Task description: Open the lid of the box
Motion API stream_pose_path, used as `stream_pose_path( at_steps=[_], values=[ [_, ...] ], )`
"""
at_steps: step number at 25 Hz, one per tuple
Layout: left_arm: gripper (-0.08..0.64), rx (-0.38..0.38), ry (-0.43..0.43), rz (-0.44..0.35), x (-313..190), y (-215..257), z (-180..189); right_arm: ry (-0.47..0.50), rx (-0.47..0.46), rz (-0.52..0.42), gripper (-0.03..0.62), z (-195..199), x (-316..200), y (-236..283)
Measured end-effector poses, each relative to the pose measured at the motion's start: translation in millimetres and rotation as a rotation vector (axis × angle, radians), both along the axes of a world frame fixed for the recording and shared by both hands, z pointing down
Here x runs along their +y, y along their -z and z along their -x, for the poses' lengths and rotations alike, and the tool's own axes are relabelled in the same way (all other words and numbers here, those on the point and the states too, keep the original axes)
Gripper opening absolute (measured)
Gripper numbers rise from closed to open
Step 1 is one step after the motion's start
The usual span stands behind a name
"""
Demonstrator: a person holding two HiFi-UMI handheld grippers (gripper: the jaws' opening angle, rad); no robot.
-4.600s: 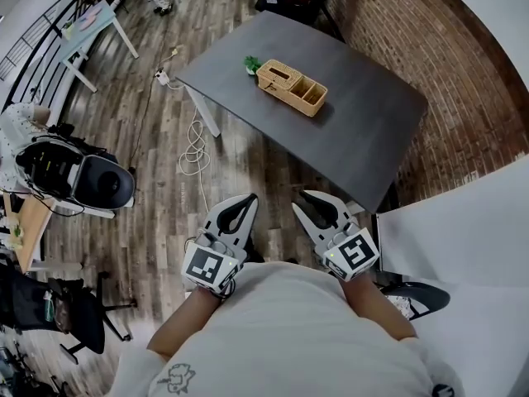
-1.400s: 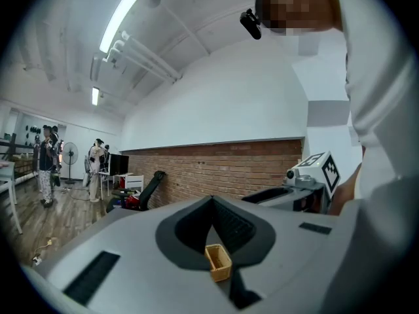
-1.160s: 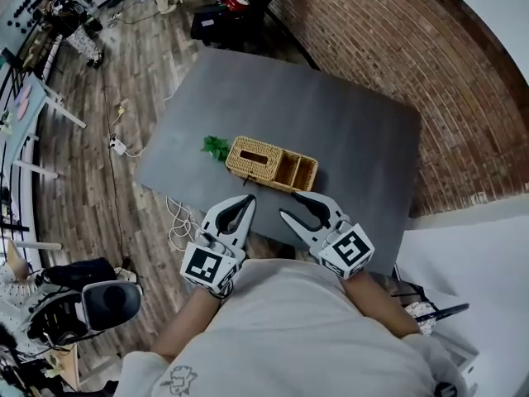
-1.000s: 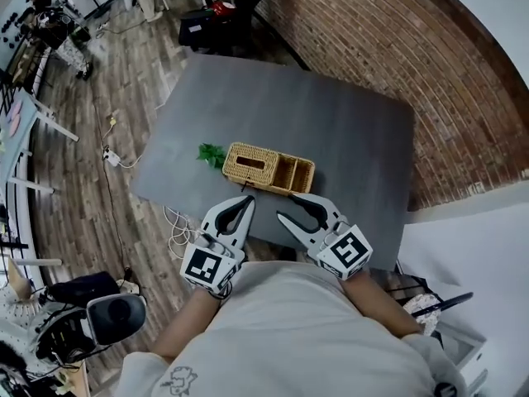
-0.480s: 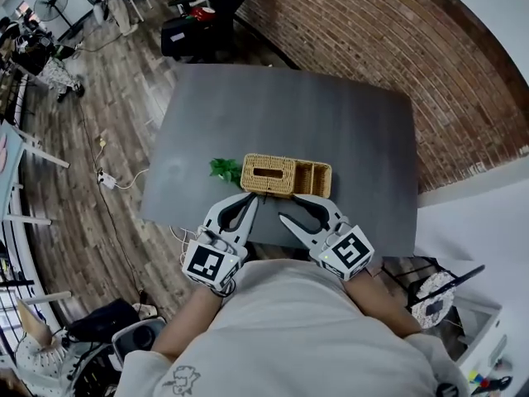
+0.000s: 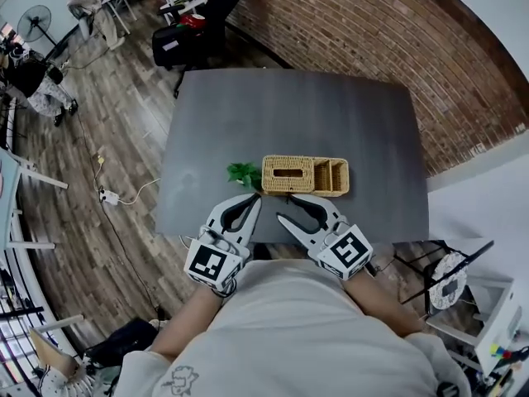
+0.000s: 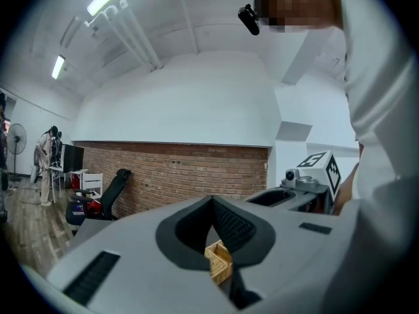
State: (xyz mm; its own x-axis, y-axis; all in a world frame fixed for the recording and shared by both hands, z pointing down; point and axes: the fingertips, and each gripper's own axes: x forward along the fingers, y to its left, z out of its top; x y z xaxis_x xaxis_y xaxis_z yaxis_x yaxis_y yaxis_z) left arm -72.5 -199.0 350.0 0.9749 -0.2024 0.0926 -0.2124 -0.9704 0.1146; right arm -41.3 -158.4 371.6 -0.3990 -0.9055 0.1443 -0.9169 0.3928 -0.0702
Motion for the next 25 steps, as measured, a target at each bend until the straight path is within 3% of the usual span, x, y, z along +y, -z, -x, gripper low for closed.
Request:
stream_pose_path(
  at_steps=[8,18,25],
  values=[
    [0.011,-0.014,-0.060,0.049,-7.0,-19.1,18.1,-0.042,0.001,0.038,0.170,26.3,-1.6,-19.2],
    [0.011,-0.110,-0.061,0.104,-24.1,-60.4,5.9,-0.054,-0.013,0.082,0.170,-2.1,-21.2,-54.3],
    [0.011,-0.160,-0.056,0.148,-38.7,-89.7,-18.5,0.023,0.027,0.204,0.170,-25.6,-32.0,-95.4]
  ],
)
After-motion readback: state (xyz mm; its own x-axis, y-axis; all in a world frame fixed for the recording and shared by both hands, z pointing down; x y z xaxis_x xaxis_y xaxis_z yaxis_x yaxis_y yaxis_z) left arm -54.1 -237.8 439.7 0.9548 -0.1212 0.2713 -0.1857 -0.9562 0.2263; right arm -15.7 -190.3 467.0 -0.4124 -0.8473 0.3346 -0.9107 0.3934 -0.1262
